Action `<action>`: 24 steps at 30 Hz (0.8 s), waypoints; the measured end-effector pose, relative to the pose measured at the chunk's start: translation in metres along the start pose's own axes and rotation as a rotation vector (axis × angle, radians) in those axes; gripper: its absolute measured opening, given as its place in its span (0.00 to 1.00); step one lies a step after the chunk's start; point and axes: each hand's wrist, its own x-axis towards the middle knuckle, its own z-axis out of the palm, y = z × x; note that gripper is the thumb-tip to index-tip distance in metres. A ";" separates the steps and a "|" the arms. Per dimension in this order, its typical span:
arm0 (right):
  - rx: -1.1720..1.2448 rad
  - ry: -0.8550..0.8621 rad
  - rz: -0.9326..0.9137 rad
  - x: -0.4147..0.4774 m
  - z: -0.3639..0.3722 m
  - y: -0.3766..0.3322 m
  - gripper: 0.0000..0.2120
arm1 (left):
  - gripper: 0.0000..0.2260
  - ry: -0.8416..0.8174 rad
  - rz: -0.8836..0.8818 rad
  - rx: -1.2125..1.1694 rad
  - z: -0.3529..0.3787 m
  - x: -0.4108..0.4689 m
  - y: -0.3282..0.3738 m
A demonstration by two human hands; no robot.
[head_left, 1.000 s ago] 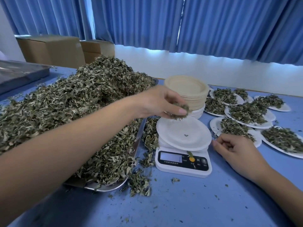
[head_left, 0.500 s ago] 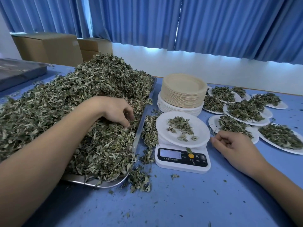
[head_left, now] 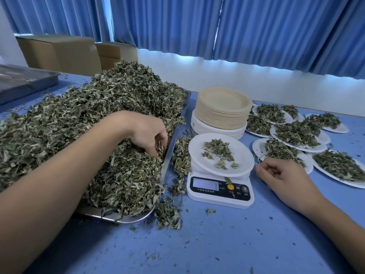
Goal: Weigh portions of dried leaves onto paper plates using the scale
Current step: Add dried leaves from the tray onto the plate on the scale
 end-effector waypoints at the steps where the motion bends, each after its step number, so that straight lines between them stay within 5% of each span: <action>1: 0.002 0.000 -0.001 0.000 0.000 0.000 0.14 | 0.18 0.007 0.004 -0.022 0.000 0.001 -0.001; 9: -0.013 -0.008 0.003 -0.001 -0.001 -0.002 0.14 | 0.08 0.118 0.008 -0.085 -0.001 -0.003 -0.007; 15: 0.017 -0.008 0.016 -0.002 -0.002 -0.004 0.13 | 0.24 -0.075 -0.010 0.011 -0.004 -0.012 0.000; 19: 0.015 -0.015 0.020 -0.002 -0.002 -0.004 0.13 | 0.17 0.057 -0.049 -0.069 -0.001 -0.008 0.000; 24: 0.018 -0.023 0.021 -0.003 -0.003 -0.005 0.13 | 0.11 0.411 -0.117 -0.266 -0.007 -0.007 -0.004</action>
